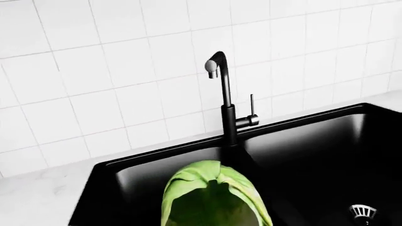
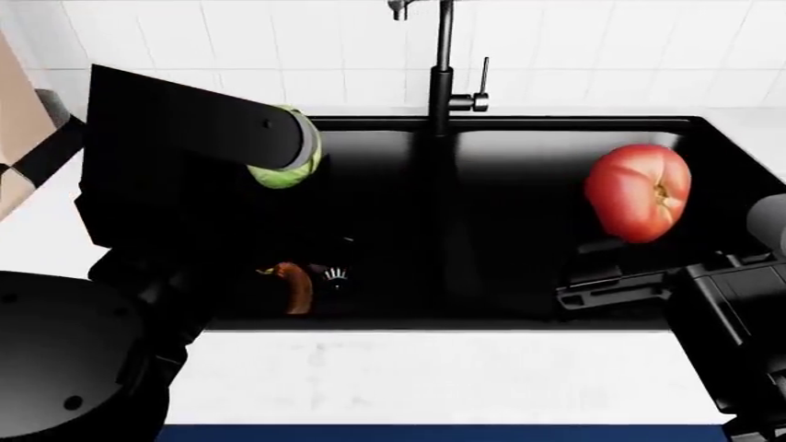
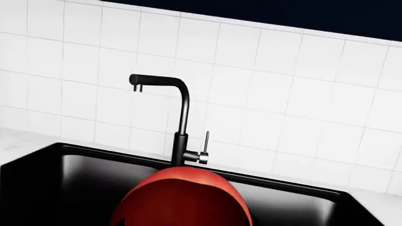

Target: There is a mixed pile of frozen fruits and vegetables on the counter. Locate all the frozen vegetables and place the items in a bowl on the counter. Take all the frozen fruits and defrost them in a running sink.

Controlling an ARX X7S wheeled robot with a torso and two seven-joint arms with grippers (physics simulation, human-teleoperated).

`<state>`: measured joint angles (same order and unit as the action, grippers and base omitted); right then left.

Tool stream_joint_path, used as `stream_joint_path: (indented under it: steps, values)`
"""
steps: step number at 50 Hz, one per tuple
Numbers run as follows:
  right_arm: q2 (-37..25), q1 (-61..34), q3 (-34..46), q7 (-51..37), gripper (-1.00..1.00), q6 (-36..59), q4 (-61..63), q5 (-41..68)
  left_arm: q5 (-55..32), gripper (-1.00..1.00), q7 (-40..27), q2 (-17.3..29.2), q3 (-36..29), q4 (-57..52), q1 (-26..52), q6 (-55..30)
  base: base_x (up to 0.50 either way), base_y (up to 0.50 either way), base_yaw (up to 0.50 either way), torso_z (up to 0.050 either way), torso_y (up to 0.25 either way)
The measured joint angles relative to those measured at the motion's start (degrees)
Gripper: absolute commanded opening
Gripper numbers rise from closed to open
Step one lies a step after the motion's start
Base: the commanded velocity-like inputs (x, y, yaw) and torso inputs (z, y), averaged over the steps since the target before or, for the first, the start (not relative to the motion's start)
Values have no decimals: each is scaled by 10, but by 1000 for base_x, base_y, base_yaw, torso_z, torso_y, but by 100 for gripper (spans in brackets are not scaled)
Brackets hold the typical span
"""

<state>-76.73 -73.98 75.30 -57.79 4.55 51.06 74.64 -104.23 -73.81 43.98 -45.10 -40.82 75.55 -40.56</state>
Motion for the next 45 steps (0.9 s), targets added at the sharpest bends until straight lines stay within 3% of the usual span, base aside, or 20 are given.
stream_joint_path:
  steps: [45]
  values:
    - [-11,15,-2,-5,-100,-9,3,-1,6,-100,10,-2,0,-1,-3,9,0,-500,0,0,0]
